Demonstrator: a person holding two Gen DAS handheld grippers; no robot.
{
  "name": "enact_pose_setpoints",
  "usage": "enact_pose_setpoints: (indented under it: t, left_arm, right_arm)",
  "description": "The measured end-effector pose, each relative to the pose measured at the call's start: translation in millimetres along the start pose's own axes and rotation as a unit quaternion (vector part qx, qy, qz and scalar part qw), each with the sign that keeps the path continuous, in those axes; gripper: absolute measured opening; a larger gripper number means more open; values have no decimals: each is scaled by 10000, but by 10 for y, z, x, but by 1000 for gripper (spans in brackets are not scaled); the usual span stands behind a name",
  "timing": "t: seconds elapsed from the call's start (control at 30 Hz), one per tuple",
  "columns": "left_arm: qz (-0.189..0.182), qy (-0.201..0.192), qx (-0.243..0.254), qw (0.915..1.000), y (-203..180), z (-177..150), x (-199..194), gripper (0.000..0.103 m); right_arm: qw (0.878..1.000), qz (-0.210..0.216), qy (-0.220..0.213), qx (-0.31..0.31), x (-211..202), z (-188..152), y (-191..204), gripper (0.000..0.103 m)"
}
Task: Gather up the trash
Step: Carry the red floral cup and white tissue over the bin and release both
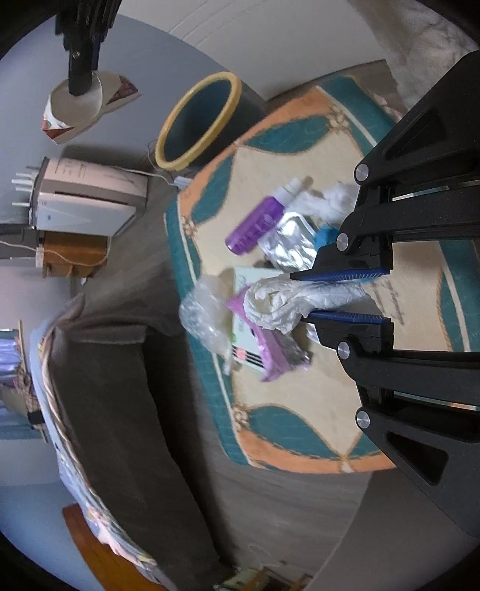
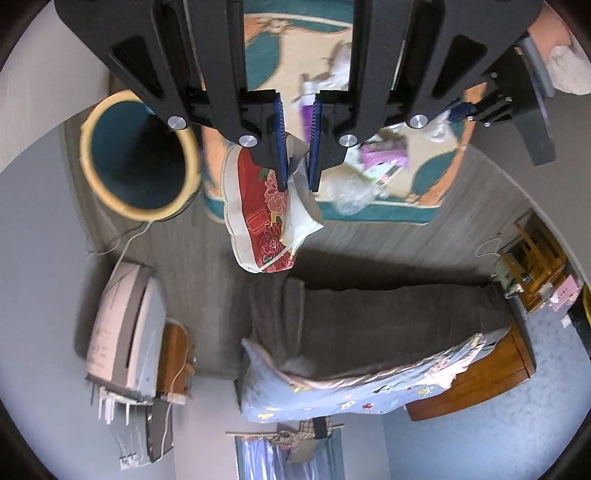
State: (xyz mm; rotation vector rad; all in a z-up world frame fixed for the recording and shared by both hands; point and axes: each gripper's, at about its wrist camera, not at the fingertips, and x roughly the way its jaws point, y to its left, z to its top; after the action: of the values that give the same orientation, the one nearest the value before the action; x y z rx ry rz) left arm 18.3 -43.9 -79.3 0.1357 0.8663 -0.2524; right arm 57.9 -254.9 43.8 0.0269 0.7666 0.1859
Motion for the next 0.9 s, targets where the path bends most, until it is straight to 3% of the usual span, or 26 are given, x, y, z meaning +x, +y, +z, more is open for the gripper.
enact_pose_setpoints:
  t: [0.4,0.9]
  left_arm:
    - [-272,-257,330,9988,-430,442,42,16]
    - [-978,-251,1088,9889,-1320,906,368,16]
  right_arm:
    - [9973,-46,259,685,276,64,-836,11]
    - [9805,-695,799,1656,697,-240,-2013,11]
